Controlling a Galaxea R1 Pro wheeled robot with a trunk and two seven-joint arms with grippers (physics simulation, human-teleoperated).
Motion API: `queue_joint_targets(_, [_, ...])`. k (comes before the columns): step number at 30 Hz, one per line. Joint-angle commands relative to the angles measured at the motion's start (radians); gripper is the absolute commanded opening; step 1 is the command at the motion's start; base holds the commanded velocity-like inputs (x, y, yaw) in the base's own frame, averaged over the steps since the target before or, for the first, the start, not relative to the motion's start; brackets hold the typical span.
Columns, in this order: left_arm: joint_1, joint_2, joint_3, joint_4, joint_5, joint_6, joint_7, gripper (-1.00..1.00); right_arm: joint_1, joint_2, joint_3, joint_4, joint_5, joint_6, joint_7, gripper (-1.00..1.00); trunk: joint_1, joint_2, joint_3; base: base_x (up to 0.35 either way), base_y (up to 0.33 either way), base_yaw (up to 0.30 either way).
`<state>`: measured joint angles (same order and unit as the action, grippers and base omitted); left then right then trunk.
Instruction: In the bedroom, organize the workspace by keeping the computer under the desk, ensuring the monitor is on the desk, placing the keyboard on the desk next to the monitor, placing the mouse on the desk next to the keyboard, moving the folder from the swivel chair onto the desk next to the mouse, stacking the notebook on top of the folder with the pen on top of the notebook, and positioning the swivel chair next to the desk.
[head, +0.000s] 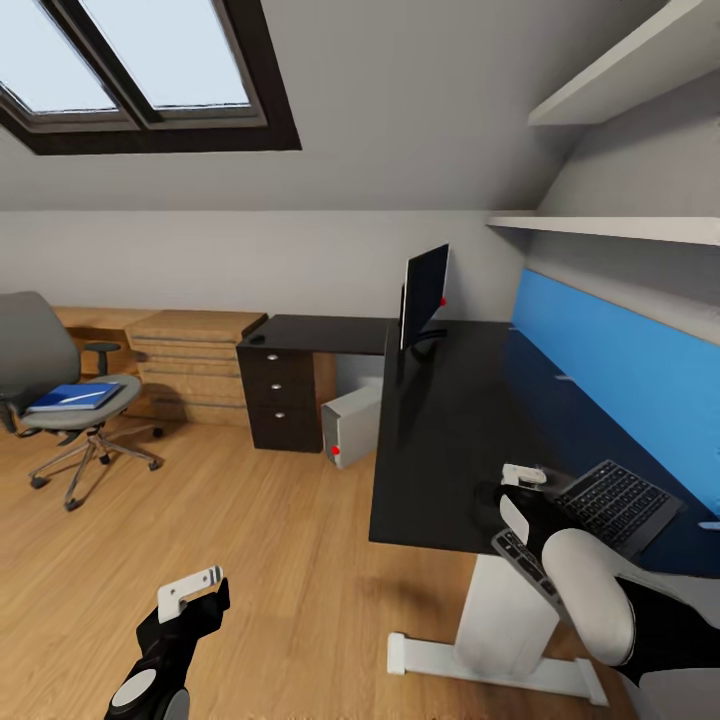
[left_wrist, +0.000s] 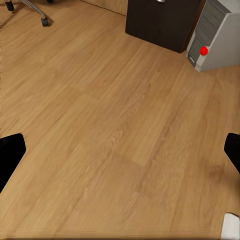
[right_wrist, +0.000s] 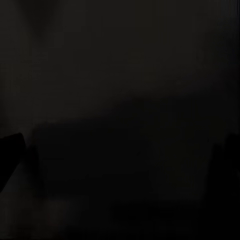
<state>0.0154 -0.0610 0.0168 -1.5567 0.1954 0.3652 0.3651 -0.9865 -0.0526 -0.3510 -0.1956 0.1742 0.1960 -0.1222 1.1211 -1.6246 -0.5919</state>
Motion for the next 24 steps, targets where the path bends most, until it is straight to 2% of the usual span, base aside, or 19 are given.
queue_joint_targets(1, [0.000, 0.000, 0.001, -0.002, 0.010, 0.003, 0.005, 1.00, 0.000, 0.000, -0.006, 0.036, 0.014, 0.011, -0.001, 1.00, 0.000, 0.000, -0.001, -0.168, 0.000, 0.000])
queue_joint_targets(10, [0.000, 0.000, 0.000, -0.002, 0.010, 0.003, 0.005, 1.00, 0.000, 0.001, -0.005, 0.036, 0.014, 0.011, -0.001, 1.00, 0.000, 0.000, -0.001, -0.037, 0.000, 0.000])
queue_joint_targets(15, [0.000, 0.000, 0.000, -0.002, 0.010, 0.003, 0.005, 1.00, 0.000, 0.001, -0.005, 0.036, 0.014, 0.011, -0.001, 1.00, 0.000, 0.000, -0.001, -0.199, 0.000, 0.000])
queue_joint_targets(24, [0.000, 0.001, 0.000, -0.002, 0.010, 0.003, 0.005, 1.00, 0.000, 0.002, -0.005, 0.036, 0.014, 0.011, -0.001, 1.00, 0.000, 0.000, -0.001, -0.023, 0.000, 0.000])
